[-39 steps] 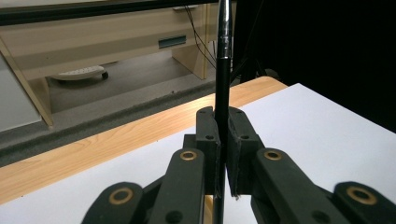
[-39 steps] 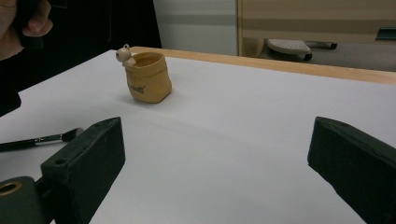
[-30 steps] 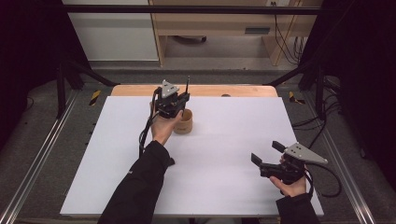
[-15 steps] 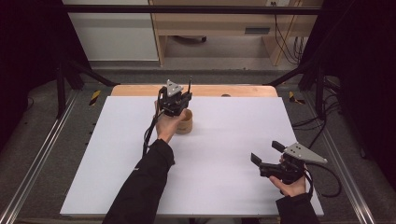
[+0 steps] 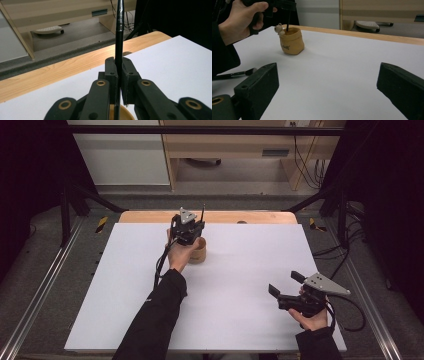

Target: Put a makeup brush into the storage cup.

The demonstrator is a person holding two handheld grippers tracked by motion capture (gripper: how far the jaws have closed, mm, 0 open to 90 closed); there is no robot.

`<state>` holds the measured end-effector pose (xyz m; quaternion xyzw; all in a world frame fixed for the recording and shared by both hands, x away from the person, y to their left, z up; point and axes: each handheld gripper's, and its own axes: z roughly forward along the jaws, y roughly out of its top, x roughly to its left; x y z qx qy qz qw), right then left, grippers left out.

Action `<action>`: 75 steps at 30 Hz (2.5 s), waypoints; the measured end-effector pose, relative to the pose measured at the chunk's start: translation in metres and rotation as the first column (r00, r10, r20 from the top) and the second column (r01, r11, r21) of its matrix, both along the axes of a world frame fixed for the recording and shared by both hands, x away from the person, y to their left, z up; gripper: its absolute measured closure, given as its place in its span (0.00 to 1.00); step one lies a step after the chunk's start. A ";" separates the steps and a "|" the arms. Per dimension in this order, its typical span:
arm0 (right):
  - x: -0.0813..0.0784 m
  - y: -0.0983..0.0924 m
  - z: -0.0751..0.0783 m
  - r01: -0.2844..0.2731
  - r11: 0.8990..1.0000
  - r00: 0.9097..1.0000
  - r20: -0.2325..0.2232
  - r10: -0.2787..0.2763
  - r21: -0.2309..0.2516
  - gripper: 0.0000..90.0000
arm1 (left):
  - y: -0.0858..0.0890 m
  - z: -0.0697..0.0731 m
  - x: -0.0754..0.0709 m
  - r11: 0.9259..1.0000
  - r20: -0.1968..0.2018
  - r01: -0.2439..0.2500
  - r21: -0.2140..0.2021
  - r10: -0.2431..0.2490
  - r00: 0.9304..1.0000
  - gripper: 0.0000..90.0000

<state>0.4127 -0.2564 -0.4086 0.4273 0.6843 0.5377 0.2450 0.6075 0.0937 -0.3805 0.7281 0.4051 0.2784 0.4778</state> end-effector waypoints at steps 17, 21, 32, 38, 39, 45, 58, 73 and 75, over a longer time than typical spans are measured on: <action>0.000 0.000 0.000 -0.001 1.000 1.000 0.003 0.001 -0.002 0.05 | 0.003 -0.014 -0.005 1.000 -0.017 0.009 0.009 -0.009 1.000 0.94; 0.000 0.000 0.000 -0.003 1.000 1.000 0.005 0.003 -0.004 0.05 | 0.003 -0.017 -0.008 1.000 -0.023 0.011 0.017 -0.011 1.000 0.94; -0.001 0.000 0.001 0.001 1.000 1.000 0.005 -0.001 -0.005 0.05 | 0.005 -0.024 -0.011 0.999 -0.029 0.018 0.044 -0.016 0.999 0.94; 0.000 0.000 0.001 0.002 1.000 1.000 0.005 -0.002 -0.005 0.05 | 0.006 -0.027 -0.015 0.997 -0.031 0.021 0.069 -0.019 0.999 0.94; -0.001 0.000 0.001 0.002 1.000 1.000 0.004 -0.002 -0.005 0.05 | 0.006 -0.027 -0.015 0.997 -0.032 0.022 0.071 -0.019 0.999 0.94; -0.001 0.000 0.001 0.003 1.000 1.000 0.001 -0.003 0.000 0.05 | 0.007 -0.028 -0.017 0.996 -0.042 0.027 0.082 -0.023 0.999 0.93; -0.001 0.000 0.001 -0.001 1.000 1.000 0.002 0.001 -0.002 0.05 | 0.019 -0.016 -0.033 0.997 -0.037 0.053 0.060 -0.051 0.998 0.75; -0.002 0.001 0.003 -0.004 1.000 1.000 0.009 0.004 -0.004 0.05 | 0.053 0.013 -0.076 0.994 0.013 0.104 -0.021 -0.104 0.994 0.51; -0.002 0.001 0.003 -0.001 1.000 1.000 0.008 0.002 -0.004 0.05 | 0.056 0.014 -0.081 0.992 0.018 0.121 -0.027 -0.120 0.993 0.48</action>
